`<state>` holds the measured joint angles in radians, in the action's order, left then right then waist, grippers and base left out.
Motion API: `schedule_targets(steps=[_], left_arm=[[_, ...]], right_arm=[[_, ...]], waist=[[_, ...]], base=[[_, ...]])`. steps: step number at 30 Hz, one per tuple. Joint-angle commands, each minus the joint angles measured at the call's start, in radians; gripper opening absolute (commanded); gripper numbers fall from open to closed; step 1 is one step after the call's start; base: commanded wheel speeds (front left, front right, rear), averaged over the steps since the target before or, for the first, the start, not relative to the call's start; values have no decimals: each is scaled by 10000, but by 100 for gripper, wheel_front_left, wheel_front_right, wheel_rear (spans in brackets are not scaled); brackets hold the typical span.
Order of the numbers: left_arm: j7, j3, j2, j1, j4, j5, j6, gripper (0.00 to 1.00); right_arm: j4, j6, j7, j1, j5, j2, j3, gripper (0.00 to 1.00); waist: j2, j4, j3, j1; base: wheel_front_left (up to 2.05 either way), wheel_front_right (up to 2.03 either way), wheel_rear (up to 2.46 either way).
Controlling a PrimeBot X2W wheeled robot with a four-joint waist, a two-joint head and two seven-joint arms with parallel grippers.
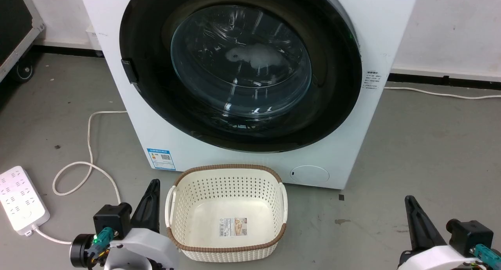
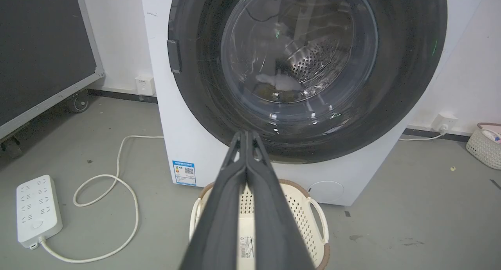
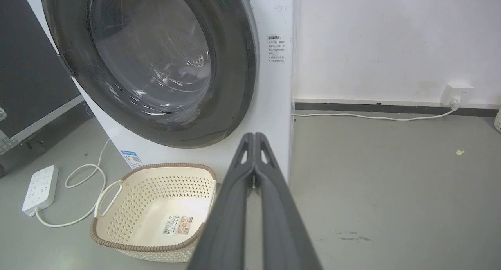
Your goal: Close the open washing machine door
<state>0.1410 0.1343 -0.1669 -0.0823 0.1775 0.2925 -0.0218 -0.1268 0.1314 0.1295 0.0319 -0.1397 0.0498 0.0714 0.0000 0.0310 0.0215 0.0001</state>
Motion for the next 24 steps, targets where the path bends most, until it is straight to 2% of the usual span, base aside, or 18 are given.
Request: schedule_targets(steps=[1, 24], left_arm=[[-42, -67, 53, 93, -76, -120, 23, 0], [-351, -355, 304, 258, -459, -753, 67, 0]], right_arm=[[85, -1, -37, -35, 73, 1, -28, 0], [352, -2, -321, -99, 372, 1, -183, 0]], waist=[[0, -5, -3, 0], [0, -74, -51, 0]], base=[[0, 0, 0], [0, 0, 0]])
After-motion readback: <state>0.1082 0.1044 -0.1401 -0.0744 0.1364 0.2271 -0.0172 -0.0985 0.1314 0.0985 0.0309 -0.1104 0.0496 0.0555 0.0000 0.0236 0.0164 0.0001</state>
